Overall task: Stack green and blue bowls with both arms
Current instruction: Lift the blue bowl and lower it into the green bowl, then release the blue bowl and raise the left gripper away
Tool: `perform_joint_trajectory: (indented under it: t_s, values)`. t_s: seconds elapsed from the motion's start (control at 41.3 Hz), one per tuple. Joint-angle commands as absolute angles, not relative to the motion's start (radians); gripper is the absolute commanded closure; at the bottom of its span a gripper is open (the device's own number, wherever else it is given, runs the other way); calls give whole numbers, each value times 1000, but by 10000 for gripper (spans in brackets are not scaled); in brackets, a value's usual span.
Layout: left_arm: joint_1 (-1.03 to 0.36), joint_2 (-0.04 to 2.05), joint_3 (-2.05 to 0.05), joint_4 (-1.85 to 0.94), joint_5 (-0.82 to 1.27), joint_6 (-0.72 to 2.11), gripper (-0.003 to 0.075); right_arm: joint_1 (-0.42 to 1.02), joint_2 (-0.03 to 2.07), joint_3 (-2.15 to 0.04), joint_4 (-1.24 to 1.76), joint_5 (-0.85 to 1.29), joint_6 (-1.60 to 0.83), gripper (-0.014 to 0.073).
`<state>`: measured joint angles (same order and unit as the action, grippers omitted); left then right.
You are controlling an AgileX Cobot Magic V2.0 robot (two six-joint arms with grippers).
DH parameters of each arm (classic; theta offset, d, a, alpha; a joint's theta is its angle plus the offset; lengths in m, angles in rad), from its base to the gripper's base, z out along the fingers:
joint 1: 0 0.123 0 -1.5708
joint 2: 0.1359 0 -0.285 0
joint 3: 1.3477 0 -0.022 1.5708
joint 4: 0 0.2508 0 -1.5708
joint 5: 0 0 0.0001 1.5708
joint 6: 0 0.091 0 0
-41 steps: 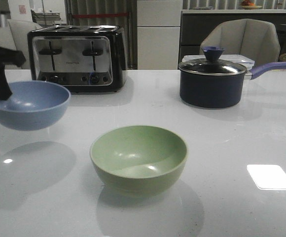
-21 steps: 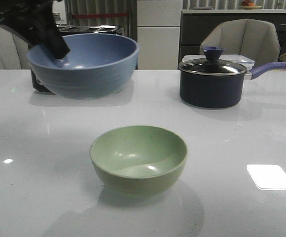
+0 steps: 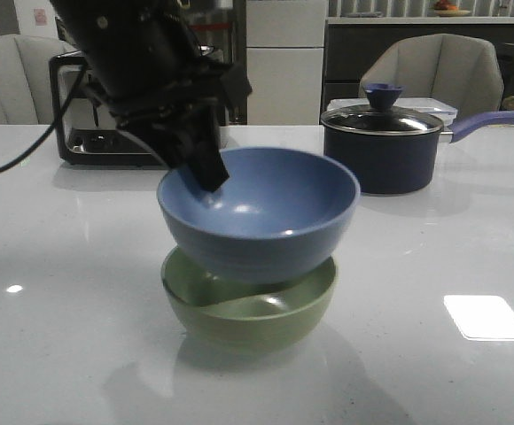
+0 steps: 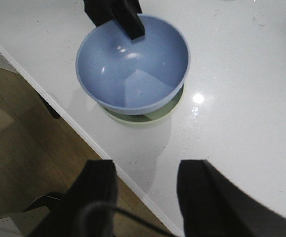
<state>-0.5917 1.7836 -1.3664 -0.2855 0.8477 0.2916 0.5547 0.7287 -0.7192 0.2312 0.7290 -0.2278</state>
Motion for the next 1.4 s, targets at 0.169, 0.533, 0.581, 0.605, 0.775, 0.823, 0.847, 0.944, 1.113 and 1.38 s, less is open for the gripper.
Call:
perform_joint_trajectory:
  t_s: [0.169, 0.533, 0.581, 0.605, 0.775, 0.823, 0.847, 0.944, 1.113, 1.38]
  values:
    - [-597, 1811, -1394, -293, 768, 291, 547, 555, 723, -747, 235, 666, -238, 180]
    - [-597, 1788, -1396, -235, 745, 291, 232, 555, 723, -747, 235, 666, -238, 180]
    - [-595, 1766, -1396, -223, 743, 291, 232, 555, 723, -747, 235, 666, -238, 180]
    - [-594, 1751, -1396, -221, 743, 291, 232, 555, 723, -747, 235, 666, -238, 180]
    - [-596, 1629, -1396, -221, 760, 291, 232, 555, 723, -747, 235, 666, -238, 180]
    - [-603, 1586, -1389, -221, 770, 291, 232, 555, 723, -747, 235, 666, -238, 180]
    - [-606, 1566, -1386, -221, 775, 291, 232, 555, 723, -747, 235, 666, -238, 180]
    - [-630, 1461, -1336, -221, 785, 291, 232, 555, 723, -747, 235, 666, -238, 180]
    - [-689, 1281, -1210, -221, 785, 291, 232, 555, 723, -747, 235, 666, -238, 180]
    - [-783, 1004, -965, -223, 785, 291, 232, 555, 723, -747, 236, 666, -238, 180]
